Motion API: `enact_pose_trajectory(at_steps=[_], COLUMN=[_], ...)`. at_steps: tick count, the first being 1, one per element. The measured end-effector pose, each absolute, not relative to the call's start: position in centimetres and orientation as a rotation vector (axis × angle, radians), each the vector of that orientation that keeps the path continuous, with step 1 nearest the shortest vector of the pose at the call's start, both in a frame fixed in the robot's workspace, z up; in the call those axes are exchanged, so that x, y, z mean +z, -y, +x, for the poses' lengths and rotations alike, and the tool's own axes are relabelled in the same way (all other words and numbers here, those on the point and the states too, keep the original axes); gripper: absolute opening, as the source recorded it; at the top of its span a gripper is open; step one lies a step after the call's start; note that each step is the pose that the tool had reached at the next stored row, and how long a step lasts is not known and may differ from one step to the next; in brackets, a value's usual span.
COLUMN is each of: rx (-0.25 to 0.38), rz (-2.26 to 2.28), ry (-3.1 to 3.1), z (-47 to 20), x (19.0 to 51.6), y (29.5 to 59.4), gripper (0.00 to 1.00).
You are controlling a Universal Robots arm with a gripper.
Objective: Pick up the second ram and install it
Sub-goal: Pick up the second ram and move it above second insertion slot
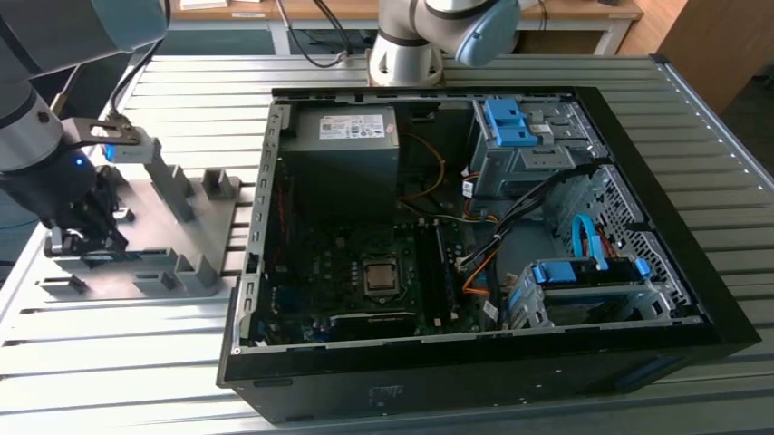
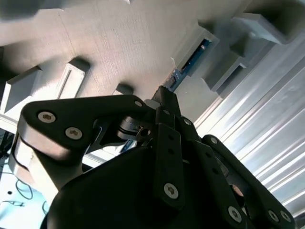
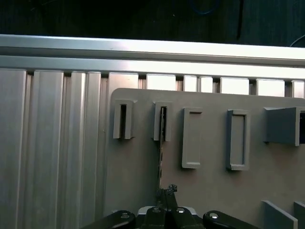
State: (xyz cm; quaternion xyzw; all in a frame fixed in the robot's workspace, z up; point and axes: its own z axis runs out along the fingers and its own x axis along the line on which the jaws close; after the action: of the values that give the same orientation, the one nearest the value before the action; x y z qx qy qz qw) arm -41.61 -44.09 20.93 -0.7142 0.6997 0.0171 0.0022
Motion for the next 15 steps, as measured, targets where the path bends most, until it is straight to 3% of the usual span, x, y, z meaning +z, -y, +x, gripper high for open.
enact_pose_trajectory(at_steps=[11, 13, 14, 15], rx=[0.051, 0.051, 0.051, 0.052], rz=[-2.235, -2.235, -2.235, -2.235], ry=[-2.203, -2.203, -2.203, -2.203], z=[-41.92, -41.92, -41.92, -41.92], x=[20.68, 20.67, 20.67, 20.67], y=[44.05, 44.05, 44.05, 44.05], gripper=[0.11, 0.16, 0.24, 0.24])
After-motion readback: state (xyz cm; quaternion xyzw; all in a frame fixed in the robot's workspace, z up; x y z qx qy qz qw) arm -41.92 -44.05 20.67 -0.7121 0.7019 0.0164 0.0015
